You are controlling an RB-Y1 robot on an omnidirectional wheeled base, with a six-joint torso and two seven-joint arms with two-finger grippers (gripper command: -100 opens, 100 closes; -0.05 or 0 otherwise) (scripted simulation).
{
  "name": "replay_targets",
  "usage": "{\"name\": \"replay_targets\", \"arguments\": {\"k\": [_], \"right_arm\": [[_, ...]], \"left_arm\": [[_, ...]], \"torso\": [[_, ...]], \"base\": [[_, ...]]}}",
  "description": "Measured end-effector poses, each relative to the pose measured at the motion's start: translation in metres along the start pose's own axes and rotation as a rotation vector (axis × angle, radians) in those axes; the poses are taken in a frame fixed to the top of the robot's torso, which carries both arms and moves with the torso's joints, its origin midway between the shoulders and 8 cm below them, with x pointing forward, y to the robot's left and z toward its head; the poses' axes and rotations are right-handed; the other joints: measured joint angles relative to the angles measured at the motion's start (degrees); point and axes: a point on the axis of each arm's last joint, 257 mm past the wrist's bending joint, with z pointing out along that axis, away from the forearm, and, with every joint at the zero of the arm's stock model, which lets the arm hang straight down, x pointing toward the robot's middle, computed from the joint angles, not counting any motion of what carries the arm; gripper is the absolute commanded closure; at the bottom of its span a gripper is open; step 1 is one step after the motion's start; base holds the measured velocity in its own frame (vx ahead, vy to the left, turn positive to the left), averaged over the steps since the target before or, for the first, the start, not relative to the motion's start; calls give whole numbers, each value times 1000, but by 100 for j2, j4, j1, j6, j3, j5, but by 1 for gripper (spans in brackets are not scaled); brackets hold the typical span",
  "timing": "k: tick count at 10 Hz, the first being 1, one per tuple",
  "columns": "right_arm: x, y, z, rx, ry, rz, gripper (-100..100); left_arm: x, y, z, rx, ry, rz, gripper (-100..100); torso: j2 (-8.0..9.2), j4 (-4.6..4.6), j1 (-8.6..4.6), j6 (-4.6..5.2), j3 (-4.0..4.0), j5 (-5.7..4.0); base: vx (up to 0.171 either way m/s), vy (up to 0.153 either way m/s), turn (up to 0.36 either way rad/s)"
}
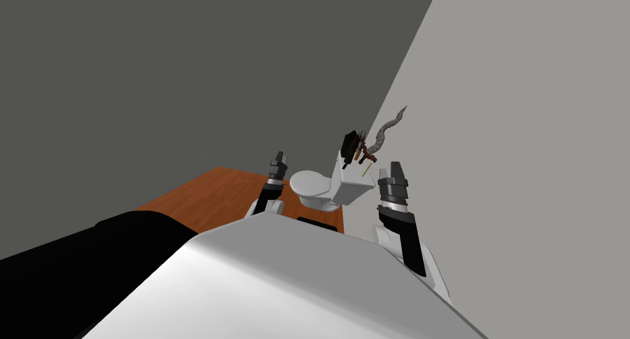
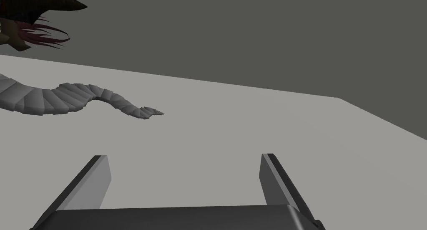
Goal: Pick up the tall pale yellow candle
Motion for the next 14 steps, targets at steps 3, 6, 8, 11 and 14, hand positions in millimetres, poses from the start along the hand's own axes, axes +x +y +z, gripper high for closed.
{"name": "replay_targets", "arguments": {"k": [3, 6, 8, 11, 14], "right_arm": [[-2, -37, -4, 81, 43, -151, -100], [-7, -79, -13, 168, 85, -309, -100], [-17, -103, -20, 221, 114, -408, -100], [-27, -136, -28, 283, 166, -553, -100], [-43, -159, -38, 337, 216, -690, -100]], "left_arm": [[0, 0, 0, 0, 0, 0, 0], [0, 0, 0, 0, 0, 0, 0], [0, 0, 0, 0, 0, 0, 0], [0, 0, 0, 0, 0, 0, 0], [0, 0, 0, 0, 0, 0, 0]], "torso": [[-2, -1, 8, 0, -1, 2], [-1, 0, 8, 0, 0, 2], [-2, 0, 3, 1, -1, 2], [-2, -1, 2, 0, -2, 1], [5, 1, -5, 0, 2, 0]], "base": [[55, 80, -13], [54, 86, -13], [58, 66, -11], [54, 70, -9], [39, 53, -8]]}}
